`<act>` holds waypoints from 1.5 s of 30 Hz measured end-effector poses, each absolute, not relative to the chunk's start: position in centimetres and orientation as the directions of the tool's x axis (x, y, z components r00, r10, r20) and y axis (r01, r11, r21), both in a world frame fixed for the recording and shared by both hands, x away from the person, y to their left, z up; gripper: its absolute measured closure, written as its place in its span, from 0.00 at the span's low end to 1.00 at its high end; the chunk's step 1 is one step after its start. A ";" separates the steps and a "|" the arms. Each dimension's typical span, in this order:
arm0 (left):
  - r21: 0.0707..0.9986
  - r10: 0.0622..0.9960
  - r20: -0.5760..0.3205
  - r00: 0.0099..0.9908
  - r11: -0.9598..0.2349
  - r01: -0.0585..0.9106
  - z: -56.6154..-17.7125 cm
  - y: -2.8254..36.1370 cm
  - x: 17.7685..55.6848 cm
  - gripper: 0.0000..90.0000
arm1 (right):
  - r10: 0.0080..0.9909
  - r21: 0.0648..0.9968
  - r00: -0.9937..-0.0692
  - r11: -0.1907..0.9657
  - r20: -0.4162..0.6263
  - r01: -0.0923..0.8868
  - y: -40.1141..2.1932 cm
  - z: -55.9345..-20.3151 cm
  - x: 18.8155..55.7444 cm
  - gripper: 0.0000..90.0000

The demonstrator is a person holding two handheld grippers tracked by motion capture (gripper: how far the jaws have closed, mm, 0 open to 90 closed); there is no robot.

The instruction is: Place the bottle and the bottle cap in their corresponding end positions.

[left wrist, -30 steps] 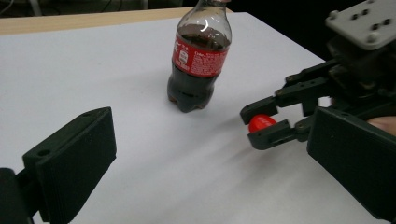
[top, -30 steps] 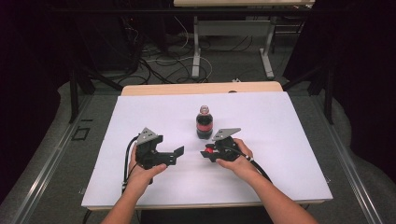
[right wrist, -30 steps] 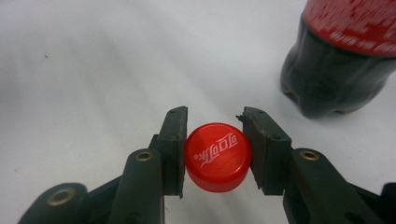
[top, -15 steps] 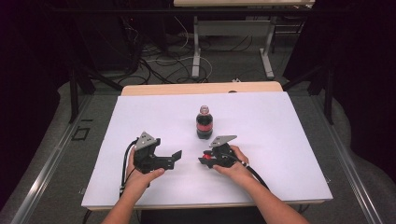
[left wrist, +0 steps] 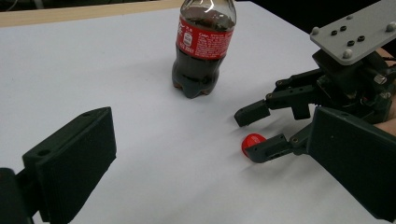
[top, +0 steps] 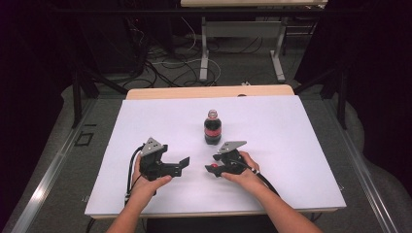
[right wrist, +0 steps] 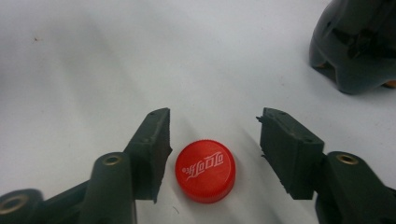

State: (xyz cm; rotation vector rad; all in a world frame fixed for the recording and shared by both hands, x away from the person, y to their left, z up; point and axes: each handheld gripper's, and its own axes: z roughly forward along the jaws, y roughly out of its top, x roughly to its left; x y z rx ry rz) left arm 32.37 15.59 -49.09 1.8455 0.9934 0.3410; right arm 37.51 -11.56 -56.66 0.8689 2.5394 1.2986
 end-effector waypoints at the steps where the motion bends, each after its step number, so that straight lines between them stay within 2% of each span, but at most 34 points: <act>1: 0.854 0.757 -0.186 0.626 -0.190 0.484 -49.1 15.6 32.4 0.02 | 0.566 0.793 -0.816 0.443 0.115 0.419 -11.5 -56.6 37.5 0.43; 7: 0.850 0.763 -0.204 0.613 -0.172 0.497 -49.1 15.8 32.4 0.02 | 0.580 0.804 -0.811 0.445 0.077 0.395 -12.0 -55.0 37.1 0.23; 9: 0.850 0.766 -0.193 0.613 -0.182 0.495 -49.1 16.1 32.5 0.02 | 0.598 0.812 -0.801 0.447 0.042 0.376 -12.4 -54.2 37.0 0.24; 19: 0.852 0.776 -0.194 0.600 -0.170 0.496 -49.0 16.6 32.6 0.02 | 0.637 0.816 -0.768 0.410 0.063 0.407 -15.9 -50.0 35.8 0.22; 21: 0.852 0.782 -0.202 0.590 -0.157 0.499 -49.0 16.8 32.6 0.02 | 0.653 0.824 -0.756 0.403 0.045 0.397 -16.9 -49.1 35.5 0.14; 23: 0.853 0.785 -0.196 0.588 -0.159 0.497 -49.0 17.0 32.7 0.02 | 0.649 0.824 -0.761 0.429 0.004 0.370 -18.0 -48.5 35.1 0.13; 26: 0.854 0.790 -0.200 0.580 -0.150 0.498 -49.0 17.3 32.7 0.02 | 0.679 0.842 -0.734 0.393 0.006 0.370 -19.9 -47.7 34.4 0.00; 32: 0.853 0.803 -0.205 0.560 -0.134 0.504 -49.0 17.9 32.8 0.02 | 0.751 0.865 -0.660 0.327 0.007 0.381 -22.8 -47.6 33.4 0.00; 39: 0.851 0.819 -0.200 0.537 -0.126 0.510 -49.2 18.7 33.1 0.02 | 0.819 0.867 -0.574 0.279 0.010 0.413 -26.7 -48.5 34.0 0.00; 42: 0.850 0.823 -0.201 0.531 -0.123 0.512 -49.3 19.0 33.2 0.02 | 0.841 0.861 -0.538 0.233 0.055 0.452 -28.2 -48.7 34.3 0.00; 45: 0.847 0.831 -0.209 0.515 -0.109 0.520 -49.6 19.5 33.4 0.02 | 0.856 0.871 -0.512 0.196 0.072 0.451 -29.2 -49.1 34.4 0.00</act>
